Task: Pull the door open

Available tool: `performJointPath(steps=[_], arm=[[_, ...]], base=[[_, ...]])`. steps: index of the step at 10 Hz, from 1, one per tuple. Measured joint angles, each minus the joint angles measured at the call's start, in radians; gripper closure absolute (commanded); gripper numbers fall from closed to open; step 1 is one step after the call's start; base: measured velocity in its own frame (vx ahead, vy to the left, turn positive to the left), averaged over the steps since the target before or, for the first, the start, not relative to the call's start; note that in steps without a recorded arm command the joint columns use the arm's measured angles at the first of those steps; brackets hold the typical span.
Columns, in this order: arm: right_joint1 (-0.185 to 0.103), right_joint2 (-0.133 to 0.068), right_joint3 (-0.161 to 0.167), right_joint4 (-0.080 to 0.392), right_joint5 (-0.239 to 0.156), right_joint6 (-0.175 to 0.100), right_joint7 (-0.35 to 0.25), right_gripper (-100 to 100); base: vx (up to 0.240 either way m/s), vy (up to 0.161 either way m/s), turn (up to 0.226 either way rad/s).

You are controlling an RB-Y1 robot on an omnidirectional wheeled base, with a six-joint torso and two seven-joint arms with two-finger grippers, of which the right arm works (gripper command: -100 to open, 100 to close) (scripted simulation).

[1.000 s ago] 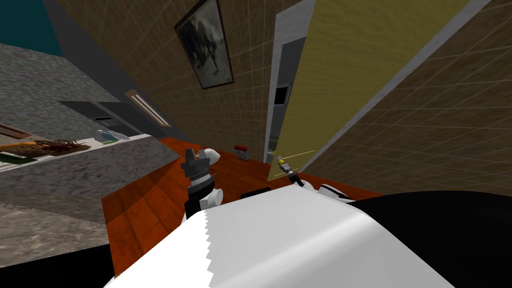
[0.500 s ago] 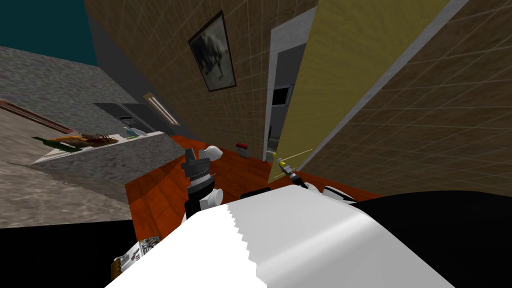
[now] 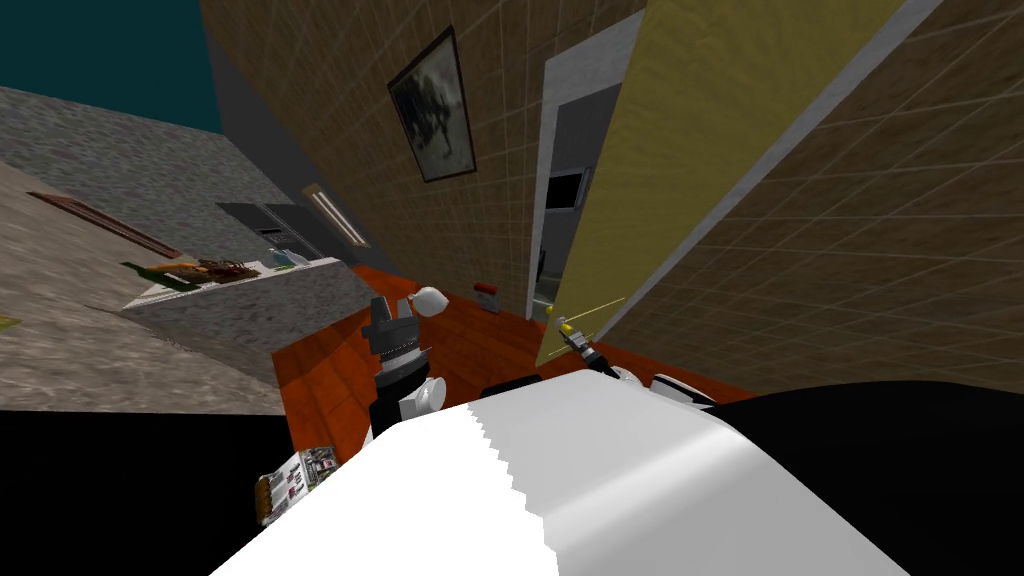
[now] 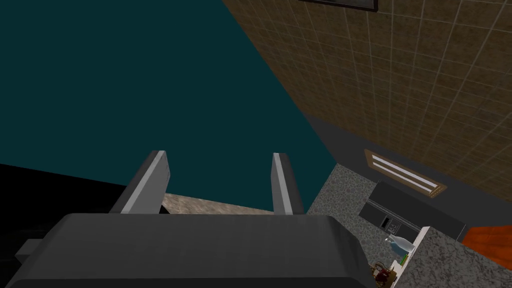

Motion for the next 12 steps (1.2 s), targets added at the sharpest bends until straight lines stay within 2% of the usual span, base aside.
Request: performJointPath(steps=[2,5,8,12], arm=[[-0.005,0.001,0.007,0.023,0.003,-0.022,-0.007,100],[0.016,-0.013,0.014,0.013,0.004,-0.036,-0.014,100],[0.013,-0.011,0.025,0.051,0.008,-0.076,-0.029,100],[0.025,-0.021,0.032,0.043,0.011,-0.086,-0.032,100]], base=[[-0.2,-0.082,0.18],[-0.208,-0.116,0.18],[-0.204,-0.102,0.16],[-0.156,-0.076,0.14]])
